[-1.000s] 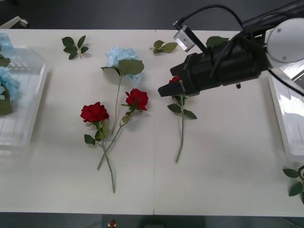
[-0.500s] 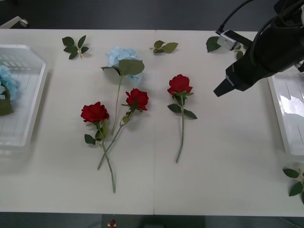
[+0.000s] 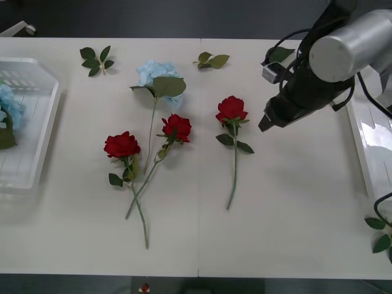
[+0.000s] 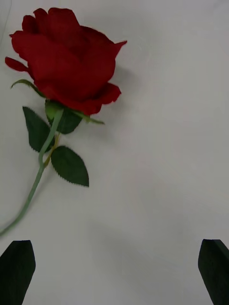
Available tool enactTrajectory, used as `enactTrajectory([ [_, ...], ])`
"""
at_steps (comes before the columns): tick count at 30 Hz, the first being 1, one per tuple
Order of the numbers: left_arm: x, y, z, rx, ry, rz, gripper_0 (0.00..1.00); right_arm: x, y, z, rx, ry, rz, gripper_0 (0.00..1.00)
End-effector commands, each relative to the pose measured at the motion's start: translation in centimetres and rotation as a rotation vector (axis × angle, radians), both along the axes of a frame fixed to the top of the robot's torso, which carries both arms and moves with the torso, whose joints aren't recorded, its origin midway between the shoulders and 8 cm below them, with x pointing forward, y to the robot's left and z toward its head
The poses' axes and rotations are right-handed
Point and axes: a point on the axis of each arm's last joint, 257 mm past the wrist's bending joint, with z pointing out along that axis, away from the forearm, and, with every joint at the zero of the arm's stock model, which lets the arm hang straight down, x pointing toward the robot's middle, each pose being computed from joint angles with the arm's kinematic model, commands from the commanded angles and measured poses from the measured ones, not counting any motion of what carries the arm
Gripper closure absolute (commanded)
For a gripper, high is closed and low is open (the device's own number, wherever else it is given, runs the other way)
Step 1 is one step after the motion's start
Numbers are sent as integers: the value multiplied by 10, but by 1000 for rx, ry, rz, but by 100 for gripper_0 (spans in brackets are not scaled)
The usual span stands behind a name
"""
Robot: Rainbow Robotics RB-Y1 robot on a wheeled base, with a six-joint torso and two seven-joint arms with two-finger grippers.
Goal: Put the red flowers into the right box and the blue flowers into the left box
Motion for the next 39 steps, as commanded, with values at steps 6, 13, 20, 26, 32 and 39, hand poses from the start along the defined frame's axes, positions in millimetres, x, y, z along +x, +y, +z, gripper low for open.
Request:
enactTrajectory([
  [6, 0, 0, 3, -41, -29, 16, 68, 21, 32, -35, -38, -65, 17, 0],
  [13, 0, -17, -1, -113, -18, -17, 15, 26, 58, -57, -24, -85, 38, 0],
  [20, -10, -51, 28, -189, 57, -132, 0, 29, 74, -70, 5, -89, 46, 0],
  [26, -35, -84, 82, -207, 125, -252, 0, 31, 89, -79, 30, -110, 64, 45],
  [32, -43, -130, 98, -198, 188, -309, 0, 30, 93, -79, 45, -107, 64, 100],
  [39, -13, -224, 64, -246, 210, -339, 0, 28, 95, -82, 53, -104, 66, 100],
])
